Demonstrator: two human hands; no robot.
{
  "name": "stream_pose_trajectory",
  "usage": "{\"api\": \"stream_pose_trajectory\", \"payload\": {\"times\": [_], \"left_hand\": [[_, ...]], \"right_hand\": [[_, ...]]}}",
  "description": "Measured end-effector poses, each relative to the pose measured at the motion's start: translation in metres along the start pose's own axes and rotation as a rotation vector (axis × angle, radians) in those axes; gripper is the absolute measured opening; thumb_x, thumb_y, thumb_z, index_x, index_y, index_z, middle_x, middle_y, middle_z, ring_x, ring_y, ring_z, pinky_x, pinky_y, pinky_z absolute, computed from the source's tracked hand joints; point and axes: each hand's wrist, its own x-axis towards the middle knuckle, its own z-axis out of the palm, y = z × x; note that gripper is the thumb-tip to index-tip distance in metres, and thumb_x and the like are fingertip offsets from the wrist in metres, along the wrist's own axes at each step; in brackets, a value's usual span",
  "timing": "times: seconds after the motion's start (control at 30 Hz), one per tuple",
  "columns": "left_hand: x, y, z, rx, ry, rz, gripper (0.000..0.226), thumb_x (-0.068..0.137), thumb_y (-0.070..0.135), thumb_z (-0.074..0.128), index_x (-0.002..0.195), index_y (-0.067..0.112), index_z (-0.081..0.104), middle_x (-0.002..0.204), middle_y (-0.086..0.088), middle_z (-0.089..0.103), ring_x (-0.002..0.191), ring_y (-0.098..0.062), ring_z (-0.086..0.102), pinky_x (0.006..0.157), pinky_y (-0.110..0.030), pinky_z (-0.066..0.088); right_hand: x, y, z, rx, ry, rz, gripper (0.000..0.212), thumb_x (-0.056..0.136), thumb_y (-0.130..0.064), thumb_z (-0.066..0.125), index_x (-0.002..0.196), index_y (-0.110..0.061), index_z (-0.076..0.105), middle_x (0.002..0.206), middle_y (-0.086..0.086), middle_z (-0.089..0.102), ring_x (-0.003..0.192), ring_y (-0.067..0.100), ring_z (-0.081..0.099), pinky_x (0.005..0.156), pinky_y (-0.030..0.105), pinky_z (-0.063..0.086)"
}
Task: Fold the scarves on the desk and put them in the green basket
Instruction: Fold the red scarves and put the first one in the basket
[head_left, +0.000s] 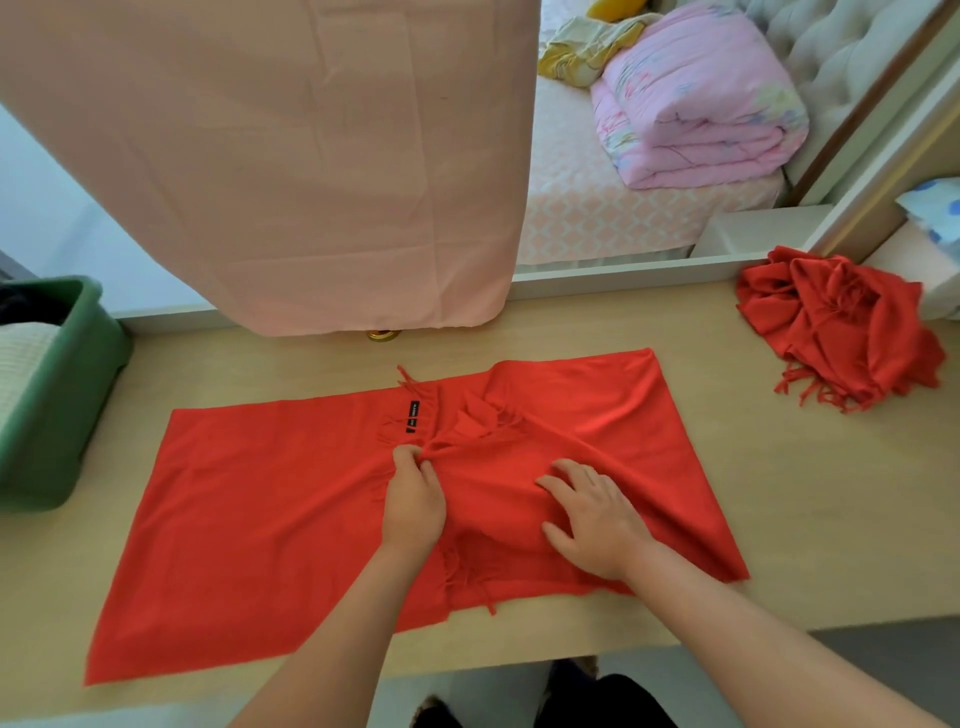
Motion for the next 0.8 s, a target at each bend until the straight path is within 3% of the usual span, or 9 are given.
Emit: {"api": "stream_pose_trajectory", "payload": {"times": [0.1, 0.2, 0.3, 0.4, 0.47, 0.63, 0.7, 0.8], "left_hand": [[-0.002, -0.018, -0.017, 0.187, -0.067, -0.036, 0.028, 0.099, 0.015, 0.049, 0.123, 0.004, 0.041, 0.105, -0.028, 0.064, 0.100, -0.044, 0.062, 0.075, -0.042, 0.043], [-0.009, -0.034, -0.032, 0.438, -0.139, 0.006, 0.046, 0.092, 0.018, 0.058, 0.133, 0.010, 0.039, 0.122, -0.018, 0.051, 0.107, -0.041, 0.059, 0.080, -0.045, 0.048], [-0.024, -0.041, -0.032, 0.487, -0.166, 0.358, 0.032, 0.085, 0.027, 0.067, 0.113, 0.022, 0.053, 0.108, -0.001, 0.050, 0.097, -0.026, 0.059, 0.072, -0.039, 0.049], [-0.034, -0.042, -0.018, 0.533, -0.513, 0.569, 0.033, 0.077, 0.048, 0.071, 0.098, 0.029, 0.053, 0.097, 0.009, 0.047, 0.095, -0.014, 0.051, 0.075, -0.033, 0.044], [-0.035, -0.046, -0.009, 0.647, -0.622, 0.613, 0.041, 0.070, 0.055, 0.074, 0.098, 0.030, 0.058, 0.101, 0.009, 0.047, 0.098, -0.011, 0.044, 0.080, -0.031, 0.043], [-0.027, -0.056, -0.006, 0.569, -0.547, 0.690, 0.016, 0.090, 0.035, 0.062, 0.103, 0.027, 0.069, 0.103, 0.007, 0.058, 0.101, -0.016, 0.051, 0.087, -0.038, 0.047], [-0.026, -0.056, -0.011, 0.470, -0.474, 0.730, 0.014, 0.095, 0.024, 0.056, 0.100, 0.020, 0.069, 0.096, 0.002, 0.063, 0.095, -0.019, 0.056, 0.084, -0.039, 0.047], [-0.032, -0.045, -0.018, 0.277, -0.400, 0.618, 0.011, 0.097, 0.014, 0.050, 0.089, 0.017, 0.058, 0.082, 0.001, 0.062, 0.079, -0.021, 0.059, 0.075, -0.039, 0.045]], "right_hand": [[-0.016, -0.006, 0.002, 0.014, -0.130, 0.048, 0.077, 0.081, -0.058, 0.049, 0.150, -0.030, 0.031, 0.157, 0.002, 0.023, 0.145, 0.021, 0.021, 0.118, 0.037, 0.021], [-0.030, -0.009, 0.005, 0.010, -0.162, 0.079, 0.083, 0.078, -0.054, 0.055, 0.152, -0.030, 0.025, 0.161, 0.001, 0.015, 0.149, 0.020, 0.012, 0.120, 0.039, 0.015], [-0.042, -0.008, 0.011, 0.050, -0.096, 0.118, 0.072, 0.077, -0.045, 0.060, 0.144, -0.028, 0.040, 0.158, 0.002, 0.024, 0.147, 0.019, 0.020, 0.116, 0.038, 0.023], [-0.046, -0.006, 0.016, 0.114, -0.020, 0.143, 0.040, 0.081, -0.033, 0.071, 0.119, -0.025, 0.062, 0.149, 0.001, 0.042, 0.139, 0.020, 0.036, 0.108, 0.037, 0.034], [-0.044, -0.004, 0.018, 0.139, 0.032, 0.175, 0.021, 0.083, -0.026, 0.072, 0.104, -0.023, 0.071, 0.142, 0.000, 0.052, 0.133, 0.021, 0.045, 0.103, 0.037, 0.038], [-0.037, -0.004, 0.014, 0.087, 0.130, 0.186, 0.016, 0.091, -0.034, 0.064, 0.099, -0.029, 0.078, 0.128, -0.006, 0.065, 0.116, 0.019, 0.060, 0.092, 0.035, 0.041], [-0.037, -0.005, 0.013, 0.126, 0.230, 0.163, 0.016, 0.091, -0.033, 0.063, 0.093, -0.028, 0.077, 0.114, -0.006, 0.070, 0.104, 0.020, 0.064, 0.087, 0.037, 0.044], [-0.041, -0.015, 0.005, 0.183, 0.305, 0.152, 0.030, 0.095, -0.040, 0.041, 0.090, -0.023, 0.066, 0.092, -0.006, 0.066, 0.086, 0.021, 0.062, 0.077, 0.039, 0.044]]}}
